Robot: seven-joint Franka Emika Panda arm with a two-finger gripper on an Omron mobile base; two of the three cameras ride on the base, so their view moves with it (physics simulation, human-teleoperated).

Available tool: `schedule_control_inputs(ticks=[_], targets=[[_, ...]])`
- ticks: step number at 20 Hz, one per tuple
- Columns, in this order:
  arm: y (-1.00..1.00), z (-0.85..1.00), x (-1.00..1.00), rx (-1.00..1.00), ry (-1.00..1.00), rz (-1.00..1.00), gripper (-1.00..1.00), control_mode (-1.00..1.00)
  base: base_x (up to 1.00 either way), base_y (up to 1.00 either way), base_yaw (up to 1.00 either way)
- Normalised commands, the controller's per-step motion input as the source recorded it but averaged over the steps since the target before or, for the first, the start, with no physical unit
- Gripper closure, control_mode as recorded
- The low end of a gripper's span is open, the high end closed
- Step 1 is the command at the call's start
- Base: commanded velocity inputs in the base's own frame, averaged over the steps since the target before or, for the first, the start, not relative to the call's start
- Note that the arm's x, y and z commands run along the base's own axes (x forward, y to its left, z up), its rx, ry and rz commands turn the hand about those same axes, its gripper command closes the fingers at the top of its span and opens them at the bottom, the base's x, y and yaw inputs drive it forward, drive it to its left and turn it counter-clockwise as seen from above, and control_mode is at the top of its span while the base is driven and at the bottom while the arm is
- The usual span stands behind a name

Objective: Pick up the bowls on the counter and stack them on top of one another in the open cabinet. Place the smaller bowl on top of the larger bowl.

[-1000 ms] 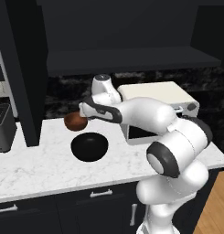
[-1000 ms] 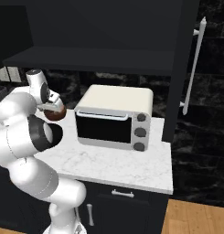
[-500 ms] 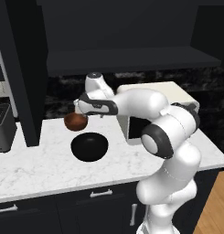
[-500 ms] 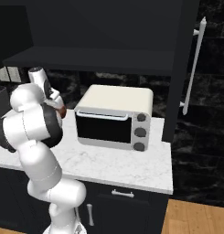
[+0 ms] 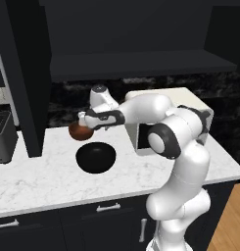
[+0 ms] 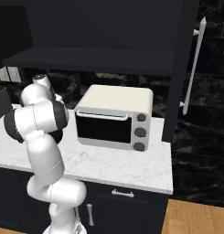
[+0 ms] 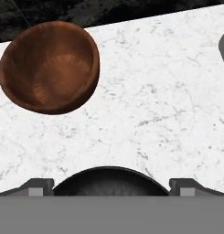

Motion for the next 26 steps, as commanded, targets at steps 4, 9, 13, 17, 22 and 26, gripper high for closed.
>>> schedule_control_inputs(ticks=[4, 9, 13, 17, 22, 26], targets=[[0.02, -0.16, 0.43, 0.00, 0.04, -0.03, -1.00, -1.00, 0.00, 0.00, 0.00], [0.00, 0.00, 0.46, 0.00, 0.10, 0.00, -1.00, -1.00, 0.00, 0.00, 0.00], [0.04, 0.00, 0.48, 0.00, 0.07, -0.02, -1.00, -1.00, 0.00, 0.00, 0.00], [0.07, -0.14, 0.38, 0.00, 0.03, -0.02, -1.00, -1.00, 0.00, 0.00, 0.00], [0.08, -0.35, 0.33, 0.00, 0.00, -0.02, -1.00, -1.00, 0.00, 0.00, 0.00], [0.07, -0.35, 0.27, 0.00, 0.00, -0.02, -1.00, -1.00, 0.00, 0.00, 0.00]])
